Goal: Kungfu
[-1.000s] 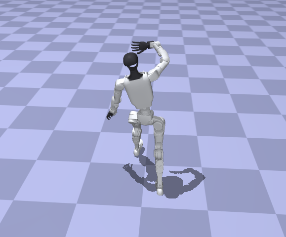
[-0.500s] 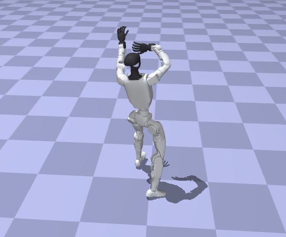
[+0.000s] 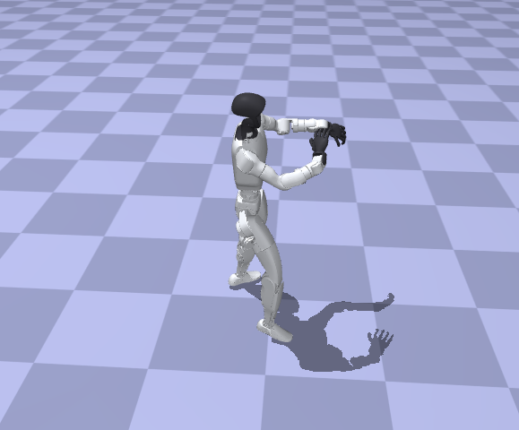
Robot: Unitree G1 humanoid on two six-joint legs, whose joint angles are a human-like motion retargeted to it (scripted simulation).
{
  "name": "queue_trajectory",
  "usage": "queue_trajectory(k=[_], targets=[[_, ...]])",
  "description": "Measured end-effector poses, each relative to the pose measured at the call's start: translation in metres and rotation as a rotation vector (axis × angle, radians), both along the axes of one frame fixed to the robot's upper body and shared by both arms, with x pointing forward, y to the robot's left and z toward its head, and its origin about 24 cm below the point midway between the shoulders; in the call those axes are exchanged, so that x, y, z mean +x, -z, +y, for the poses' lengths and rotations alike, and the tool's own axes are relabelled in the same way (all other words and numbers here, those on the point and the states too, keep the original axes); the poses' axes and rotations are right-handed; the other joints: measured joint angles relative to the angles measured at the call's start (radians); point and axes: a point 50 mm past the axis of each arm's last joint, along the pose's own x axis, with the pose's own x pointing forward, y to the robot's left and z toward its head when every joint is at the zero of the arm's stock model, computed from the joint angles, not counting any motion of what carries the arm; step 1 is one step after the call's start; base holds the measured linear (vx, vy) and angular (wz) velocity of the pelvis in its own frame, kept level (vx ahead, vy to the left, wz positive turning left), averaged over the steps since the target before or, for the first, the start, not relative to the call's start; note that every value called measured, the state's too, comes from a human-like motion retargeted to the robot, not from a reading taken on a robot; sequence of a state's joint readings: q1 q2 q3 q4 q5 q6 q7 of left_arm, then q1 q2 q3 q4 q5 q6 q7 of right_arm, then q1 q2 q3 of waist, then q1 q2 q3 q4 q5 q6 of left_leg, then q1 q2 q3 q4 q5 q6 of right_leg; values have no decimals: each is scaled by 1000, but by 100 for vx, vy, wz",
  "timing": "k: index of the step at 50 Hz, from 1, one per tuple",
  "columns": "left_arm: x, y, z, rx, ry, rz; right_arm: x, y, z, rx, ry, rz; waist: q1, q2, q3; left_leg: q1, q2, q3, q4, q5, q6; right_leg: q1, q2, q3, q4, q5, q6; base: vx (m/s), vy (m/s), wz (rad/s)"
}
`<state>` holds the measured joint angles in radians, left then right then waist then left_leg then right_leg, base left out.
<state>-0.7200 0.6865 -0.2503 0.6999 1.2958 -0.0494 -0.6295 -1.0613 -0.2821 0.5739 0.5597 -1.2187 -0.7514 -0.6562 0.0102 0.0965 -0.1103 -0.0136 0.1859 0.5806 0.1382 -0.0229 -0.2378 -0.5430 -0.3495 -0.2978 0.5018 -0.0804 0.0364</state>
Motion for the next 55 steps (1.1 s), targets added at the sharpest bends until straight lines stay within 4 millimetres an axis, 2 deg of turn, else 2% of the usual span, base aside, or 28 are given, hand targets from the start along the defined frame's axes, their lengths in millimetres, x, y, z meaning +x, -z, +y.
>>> queue_trajectory(k=[2,4,6,8,10,13,15,17,20,25,32,37,39,42,45,48,50,55], targets=[[-19,55,2,58,-20,215,-3,44,1,5,-20,173,-18,52,24,16,-12,-79,-2,11,-18,-58,55,62,1,2,-8,-28,1,-250],[-46,107,4,116,-47,437,-15,91,5,21,-58,382,-49,90,46,21,-40,-203,2,4,-24,-122,116,142,-4,20,-17,-22,10,-246],[-82,152,4,168,-82,662,-36,133,10,44,-109,592,-66,114,70,29,-61,-330,13,-27,-24,-186,195,233,-13,46,-30,-10,-6,-291],[-120,188,0,197,-105,869,-59,164,13,59,-166,766,-83,133,98,35,-84,-452,27,-72,-24,-241,273,301,-29,79,-37,-8,-4,-318],[-157,214,-7,195,-123,1052,-78,186,12,39,-203,875,-106,149,131,44,-102,-525,34,-127,-24,-301,352,342,-42,115,-46,-16,2,-323],[-205,237,-15,185,-185,1294,-102,211,11,-43,-228,959,-143,164,183,63,-124,-558,34,-232,-19,-361,449,368,-77,162,-25,-18,-1,-294],[-228,243,-22,207,-273,1415,-117,225,11,-81,-241,1006,-194,173,216,58,-135,-542,34,-304,-19,-398,497,408,-90,170,9,-18,4,-184],[-238,245,-30,230,-318,1470,-127,233,8,-81,-250,1054,-244,182,254,57,-130,-471,22,-372,-5,-425,520,436,-89,164,40,-18,0,-92],[-242,247,-38,240,-315,1497,-134,237,4,-48,-259,1071,-306,188,290,45,-119,-399,13,-441,2,-459,522,453,-79,158,78,-13,-2,-19],[-235,250,-48,187,-252,1465,-132,237,-2,-15,-256,1057,-307,183,320,21,-130,-429,38,-478,-23,-463,523,467,-91,183,91,-9,-5,-11],[-219,246,-46,182,-228,1402,-122,232,-9,49,-214,1034,-299,188,313,11,-114,-478,38,-428,-12,-425,446,419,-90,182,71,-6,-7,73],[-203,244,-46,58,-250,1269,-114,231,-11,-10,-186,1080,-291,181,296,12,-92,-509,28,-368,6,-369,353,338,-82,137,58,-4,-7,121],[-194,243,-47,-15,-257,1181,-107,228,-10,-76,-178,1114,-297,171,294,3,-81,-517,35,-334,6,-332,295,291,-79,101,65,-4,-4,167],[-181,241,-46,-105,-244,1028,-83,214,-12,-127,-117,1138,-298,149,288,-19,-66,-510,54,-268,2,-263,203,216,-83,48,83,-3,-3,183],[-174,241,-42,-197,-244,879,-60,194,-20,-71,-62,1160,-290,123,268,-46,-49,-478,82,-206,-4,-182,130,174,-107,25,105,2,-1,190],[-172,240,-34,-317,-278,733,-37,171,-37,84,-23,1230,-274,87,243,-79,-38,-428,134,-164,-17,-100,69,139,-141,30,122,6,11,180],[-173,240,-28,-408,-314,649,-20,158,-57,233,-2,1344,-265,63,225,-103,-30,-388,176,-154,-11,-48,31,110,-165,38,133,10,9,169],[-183,243,-29,-712,-465,564,3,157,-123,694,-26,1666,-191,-14,179,-163,-60,-356,303,-186,45,48,-67,29,-208,48,155,13,31,113]])
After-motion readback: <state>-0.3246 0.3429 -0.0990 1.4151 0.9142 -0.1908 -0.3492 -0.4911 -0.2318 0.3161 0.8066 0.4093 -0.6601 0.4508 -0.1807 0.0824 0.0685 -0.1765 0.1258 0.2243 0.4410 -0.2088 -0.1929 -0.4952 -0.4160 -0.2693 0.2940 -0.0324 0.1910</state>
